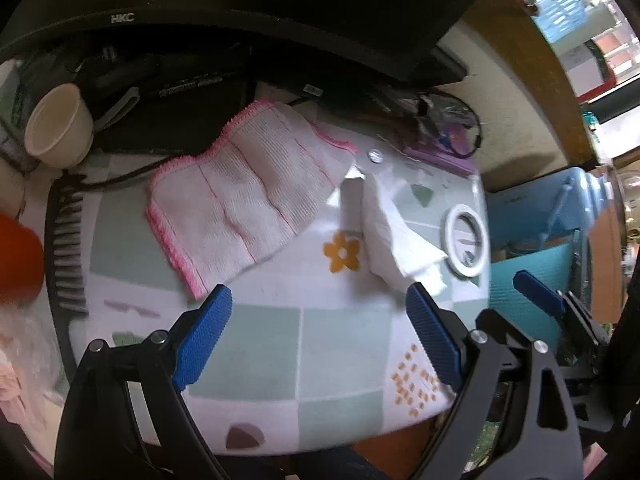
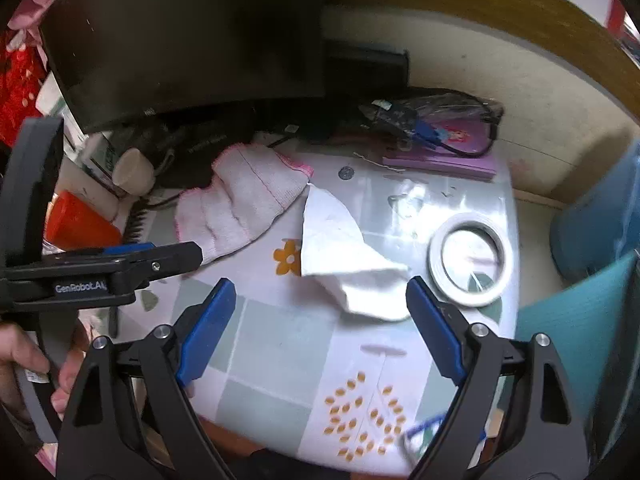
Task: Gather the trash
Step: 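Grasp the white-pink cloth with the left gripper while the right gripper grasps the white tissue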
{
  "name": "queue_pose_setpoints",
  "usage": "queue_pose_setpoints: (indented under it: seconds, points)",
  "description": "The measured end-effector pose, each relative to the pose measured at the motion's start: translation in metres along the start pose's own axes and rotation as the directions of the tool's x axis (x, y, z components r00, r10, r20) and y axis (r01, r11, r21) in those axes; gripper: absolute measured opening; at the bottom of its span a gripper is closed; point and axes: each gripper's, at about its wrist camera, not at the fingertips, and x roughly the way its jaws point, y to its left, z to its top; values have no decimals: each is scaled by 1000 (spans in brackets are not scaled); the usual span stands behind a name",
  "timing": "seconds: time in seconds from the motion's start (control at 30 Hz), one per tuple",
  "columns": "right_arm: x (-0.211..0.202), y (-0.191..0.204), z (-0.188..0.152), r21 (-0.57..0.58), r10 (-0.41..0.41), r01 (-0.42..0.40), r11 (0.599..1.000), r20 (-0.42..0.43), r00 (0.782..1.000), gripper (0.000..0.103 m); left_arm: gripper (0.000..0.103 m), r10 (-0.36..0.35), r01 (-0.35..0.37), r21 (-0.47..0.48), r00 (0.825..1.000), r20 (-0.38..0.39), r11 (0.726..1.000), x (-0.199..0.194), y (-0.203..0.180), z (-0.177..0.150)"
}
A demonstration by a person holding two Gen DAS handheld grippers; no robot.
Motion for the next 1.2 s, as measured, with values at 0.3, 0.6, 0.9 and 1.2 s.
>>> queue_pose_setpoints:
  seconds: [0.3, 0.6, 0.9, 1.2]
  points:
    - [72, -16, 28, 0, 2, -2, 1000, -95, 995, 86, 86, 83, -85, -45, 996, -34, 995, 47, 24, 31]
    - [122, -7, 27, -57, -29, 19, 998, -174, 984, 71, 89, 162, -164, -21, 984, -68, 986, 86, 36, 47]
    - [127, -2, 18, -118, -116, 100, 988, -139, 984, 30, 69, 285, -282, 49, 957, -51, 958, 87, 24, 40]
    - [117, -8, 21, -96, -100, 88, 991, -125, 987, 6, 14, 292, -292, 16, 956, -27, 956, 71, 42, 37]
